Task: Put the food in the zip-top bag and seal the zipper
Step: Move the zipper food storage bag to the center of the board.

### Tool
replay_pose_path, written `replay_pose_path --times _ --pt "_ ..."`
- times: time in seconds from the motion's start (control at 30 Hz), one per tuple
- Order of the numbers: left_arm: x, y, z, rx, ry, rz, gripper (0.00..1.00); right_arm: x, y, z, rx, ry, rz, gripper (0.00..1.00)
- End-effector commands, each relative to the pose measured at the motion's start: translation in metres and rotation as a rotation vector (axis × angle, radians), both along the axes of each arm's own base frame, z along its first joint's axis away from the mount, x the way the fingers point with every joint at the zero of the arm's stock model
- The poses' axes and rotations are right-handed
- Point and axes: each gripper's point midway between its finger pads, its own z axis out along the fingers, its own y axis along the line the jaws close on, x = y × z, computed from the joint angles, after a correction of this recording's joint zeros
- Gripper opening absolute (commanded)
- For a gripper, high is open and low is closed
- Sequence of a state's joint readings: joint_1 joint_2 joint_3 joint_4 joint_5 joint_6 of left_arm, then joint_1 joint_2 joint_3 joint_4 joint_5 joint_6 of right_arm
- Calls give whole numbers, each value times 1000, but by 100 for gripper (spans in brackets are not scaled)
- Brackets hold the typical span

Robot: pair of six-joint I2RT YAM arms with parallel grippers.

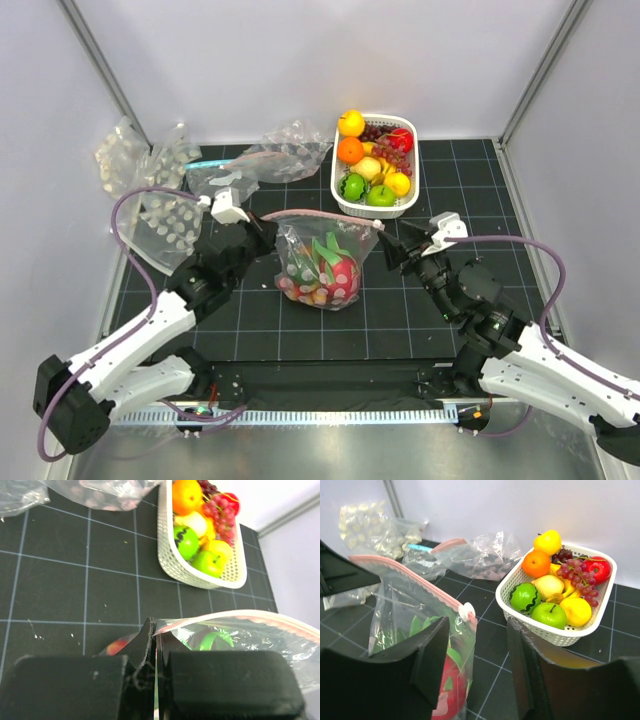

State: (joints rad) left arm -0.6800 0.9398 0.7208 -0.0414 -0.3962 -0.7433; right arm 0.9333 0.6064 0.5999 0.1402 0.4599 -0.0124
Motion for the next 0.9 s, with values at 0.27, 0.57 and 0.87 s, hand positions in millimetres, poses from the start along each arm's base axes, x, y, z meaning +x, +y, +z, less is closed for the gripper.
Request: replay_pose_path --times 0.27,0.57,0.87 --pt "78 -36 5 -20 -11 123 0 3 -36 37 155 -73 -152 67" --pt "151 -52 5 -146 -49 216 0 0 -37 40 171 -81 -139 67" --pt "196 -60 41 -244 -85 116 46 1 -35 38 167 -77 -139 68"
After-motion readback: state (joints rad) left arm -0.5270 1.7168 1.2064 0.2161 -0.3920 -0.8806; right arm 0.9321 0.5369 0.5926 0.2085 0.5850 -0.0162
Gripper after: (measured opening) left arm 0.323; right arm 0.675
